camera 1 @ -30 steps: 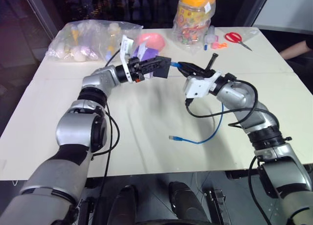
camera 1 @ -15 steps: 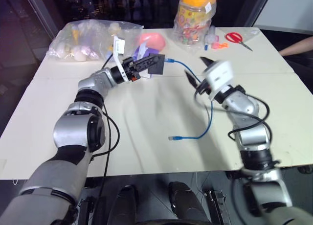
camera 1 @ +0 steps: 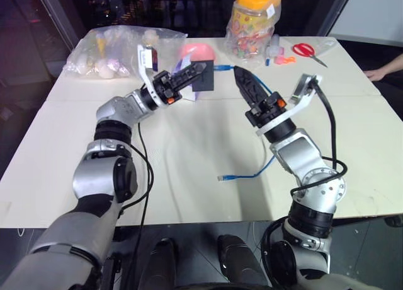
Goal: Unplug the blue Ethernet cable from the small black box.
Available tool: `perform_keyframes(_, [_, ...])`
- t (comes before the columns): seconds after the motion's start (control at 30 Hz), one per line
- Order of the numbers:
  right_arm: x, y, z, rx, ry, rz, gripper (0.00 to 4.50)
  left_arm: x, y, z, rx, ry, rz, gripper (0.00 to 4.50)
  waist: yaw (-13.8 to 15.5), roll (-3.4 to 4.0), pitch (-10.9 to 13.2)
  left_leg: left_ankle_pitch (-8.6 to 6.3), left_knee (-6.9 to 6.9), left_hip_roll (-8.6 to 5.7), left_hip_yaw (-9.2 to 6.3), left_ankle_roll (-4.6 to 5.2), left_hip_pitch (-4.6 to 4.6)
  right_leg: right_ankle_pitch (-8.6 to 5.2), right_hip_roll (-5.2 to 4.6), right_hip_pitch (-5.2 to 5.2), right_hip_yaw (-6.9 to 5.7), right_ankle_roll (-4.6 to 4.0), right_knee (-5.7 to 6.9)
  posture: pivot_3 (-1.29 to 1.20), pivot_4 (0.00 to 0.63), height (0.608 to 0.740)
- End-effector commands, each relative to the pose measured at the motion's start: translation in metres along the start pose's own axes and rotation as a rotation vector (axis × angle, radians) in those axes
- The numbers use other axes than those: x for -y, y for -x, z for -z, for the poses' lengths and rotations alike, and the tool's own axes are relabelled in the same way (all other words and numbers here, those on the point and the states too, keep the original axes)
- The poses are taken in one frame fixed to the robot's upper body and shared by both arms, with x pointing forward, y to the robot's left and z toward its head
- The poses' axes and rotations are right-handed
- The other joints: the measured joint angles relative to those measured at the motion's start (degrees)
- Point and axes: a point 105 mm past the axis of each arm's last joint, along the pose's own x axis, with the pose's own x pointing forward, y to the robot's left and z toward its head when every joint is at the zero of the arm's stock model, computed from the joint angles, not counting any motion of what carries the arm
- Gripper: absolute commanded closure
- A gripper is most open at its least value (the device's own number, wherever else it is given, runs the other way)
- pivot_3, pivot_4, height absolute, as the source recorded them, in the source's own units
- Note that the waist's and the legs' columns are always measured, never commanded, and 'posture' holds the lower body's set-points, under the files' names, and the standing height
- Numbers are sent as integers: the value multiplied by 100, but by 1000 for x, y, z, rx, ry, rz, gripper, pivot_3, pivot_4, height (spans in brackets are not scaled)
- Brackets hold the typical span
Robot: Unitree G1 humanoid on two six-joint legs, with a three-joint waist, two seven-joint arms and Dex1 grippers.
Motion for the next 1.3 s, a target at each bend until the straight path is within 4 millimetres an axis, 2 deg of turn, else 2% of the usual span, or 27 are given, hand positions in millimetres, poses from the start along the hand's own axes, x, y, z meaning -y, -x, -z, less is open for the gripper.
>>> perform_keyframes(0.03, [-12,-6,-3,6,14,-70,1290,18,-7,-10,9,-20,79,3999,-6,0,0,0,0,0,0,0,0,0,0,0,0,0,0,0,150,739])
perform_keyframes(0.33, [-8,-16,8,-31,32,-95,1290,29,-11,5,-17,33,124,3999,-36,1,0,0,-1,0,0,0,1,0,1,-1,1,0,-1,0,150,739])
perform_keyframes(0.6, [-9,-18,9,-24,33,-112,1290,31,-10,9,-16,47,121,3999,-39,1,0,0,-1,0,0,0,0,0,1,-1,1,0,-3,0,150,739])
perform_keyframes(0.63, [-9,-18,9,-19,35,-113,1818,31,-10,9,-17,48,121,3999,-40,1,0,0,-1,0,1,0,0,0,0,-1,1,0,-3,0,150,739])
perform_keyframes(0.7, [-9,-19,8,-9,36,-114,2577,30,-9,9,-16,50,118,3999,-42,1,0,0,-1,0,1,0,0,0,1,-1,1,0,-4,0,150,739])
perform_keyframes(0.8, [-10,-19,8,1,31,-121,4104,30,-10,10,-14,53,118,3999,-46,1,0,0,-2,0,0,0,0,0,1,-2,0,0,-4,0,150,739])
perform_keyframes(1.07, [-12,-21,12,24,10,-132,4109,30,-9,9,3,58,109,3999,-54,1,0,0,-2,0,1,0,-1,0,0,-2,1,0,-5,0,150,739])
perform_keyframes(1.27, [-3,-21,16,23,13,-95,4109,28,-8,9,8,55,97,3999,-55,1,0,0,-2,0,1,0,-1,0,0,-2,1,0,-6,0,150,739])
perform_keyframes(1.3, [-2,-21,15,24,15,-89,3040,28,-8,9,8,54,96,3999,-55,1,0,0,-2,0,1,0,-1,0,1,-2,1,0,-6,0,150,739])
